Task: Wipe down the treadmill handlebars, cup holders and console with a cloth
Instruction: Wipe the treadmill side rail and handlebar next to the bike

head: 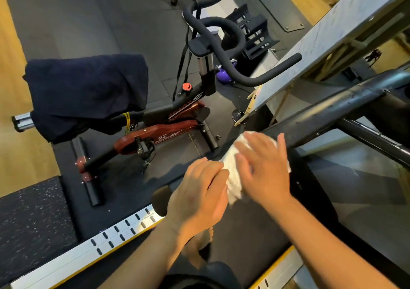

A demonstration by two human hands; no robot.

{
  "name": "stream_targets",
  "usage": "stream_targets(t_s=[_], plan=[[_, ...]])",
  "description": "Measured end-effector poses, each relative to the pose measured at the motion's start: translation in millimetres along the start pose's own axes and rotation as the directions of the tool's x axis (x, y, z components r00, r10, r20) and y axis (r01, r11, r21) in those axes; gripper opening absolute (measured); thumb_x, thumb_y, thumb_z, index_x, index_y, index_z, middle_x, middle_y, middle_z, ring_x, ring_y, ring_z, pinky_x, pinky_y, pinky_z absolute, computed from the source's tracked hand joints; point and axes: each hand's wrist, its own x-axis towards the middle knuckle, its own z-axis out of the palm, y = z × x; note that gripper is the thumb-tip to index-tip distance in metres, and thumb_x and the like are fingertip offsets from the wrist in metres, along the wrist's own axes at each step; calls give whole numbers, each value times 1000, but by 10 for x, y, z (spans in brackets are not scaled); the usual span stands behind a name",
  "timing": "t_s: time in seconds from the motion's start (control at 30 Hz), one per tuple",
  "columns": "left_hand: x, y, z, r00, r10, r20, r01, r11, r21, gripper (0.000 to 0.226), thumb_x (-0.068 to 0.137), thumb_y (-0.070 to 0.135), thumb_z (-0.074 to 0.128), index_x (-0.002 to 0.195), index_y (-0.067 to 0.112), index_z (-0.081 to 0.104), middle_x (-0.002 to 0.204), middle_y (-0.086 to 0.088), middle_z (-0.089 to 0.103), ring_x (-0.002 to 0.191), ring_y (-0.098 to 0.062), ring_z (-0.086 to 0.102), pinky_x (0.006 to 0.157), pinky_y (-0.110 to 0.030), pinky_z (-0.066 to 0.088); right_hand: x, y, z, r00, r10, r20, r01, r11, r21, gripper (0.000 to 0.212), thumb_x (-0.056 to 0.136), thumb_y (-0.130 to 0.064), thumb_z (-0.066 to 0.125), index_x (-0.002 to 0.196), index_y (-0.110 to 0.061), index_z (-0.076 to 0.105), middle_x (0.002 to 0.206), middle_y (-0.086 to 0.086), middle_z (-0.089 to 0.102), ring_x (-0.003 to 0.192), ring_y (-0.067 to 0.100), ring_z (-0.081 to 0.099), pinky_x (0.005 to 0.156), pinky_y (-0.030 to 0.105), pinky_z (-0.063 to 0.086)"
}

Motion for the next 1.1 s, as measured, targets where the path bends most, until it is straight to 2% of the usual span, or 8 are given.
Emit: stream_targets(t_s=[0.1,0.27,0.37,0.5,0.63,0.77,0.93,1.1], plan=[[2,26,-18,997,59,55,-62,996,66,23,69,7,67,92,4,67,92,-8,61,82,-28,58,92,-37,43,-283,55,-6,998,-58,-34,59,998,15,38,96,-36,45,127,-24,64,143,-1,52,138,18,40,116,61,8],[-3,9,-6,993,80,89,-86,994,66,12,79,6,62,88,1,68,85,-10,63,76,-31,58,72,-44,47,-8,341,-127,986,169,10,-168,984,-58,43,97,-36,34,127,-28,63,144,-5,49,140,14,35,116,62,1],[1,20,-19,992,110,58,-113,993,44,26,77,8,63,102,3,64,97,-11,63,86,-29,58,86,-42,48,225,109,-82,974,227,9,-225,969,-97,42,96,-35,33,120,-28,67,137,-2,54,135,17,40,117,61,0],[-10,20,-32,992,102,78,-109,991,82,37,82,17,60,117,5,62,119,-9,59,109,-23,55,102,-40,41,-81,-233,48,997,71,-28,-71,997,15,36,97,-34,41,120,-27,68,136,-2,55,132,19,44,117,60,7],[-5,5,-13,984,77,163,-98,987,126,31,85,19,57,110,4,68,117,-12,64,107,-27,59,92,-39,46,-328,-18,37,997,-18,-79,25,995,93,37,97,-35,43,125,-24,65,141,0,52,136,20,41,116,62,7],[-7,-22,25,983,59,172,-83,988,132,35,85,16,57,116,0,64,117,-17,64,101,-31,62,80,-41,50,-15,89,39,992,92,-87,-88,995,51,34,93,-32,44,114,-24,71,130,-3,59,130,18,45,116,62,5],[-34,6,8,993,41,111,-60,982,177,40,84,25,60,120,8,61,116,-9,56,99,-27,55,91,-42,43,124,-122,38,993,114,-26,-115,992,-44,34,92,-34,41,105,-30,72,123,-7,61,125,16,46,117,59,6],[7,61,-44,987,22,160,-47,987,155,47,82,27,59,123,4,62,111,-8,60,100,-24,56,95,-40,44,-139,-239,51,1000,3,16,-3,1000,10,42,98,-41,33,121,-28,66,135,-2,56,133,19,44,117,58,10]])
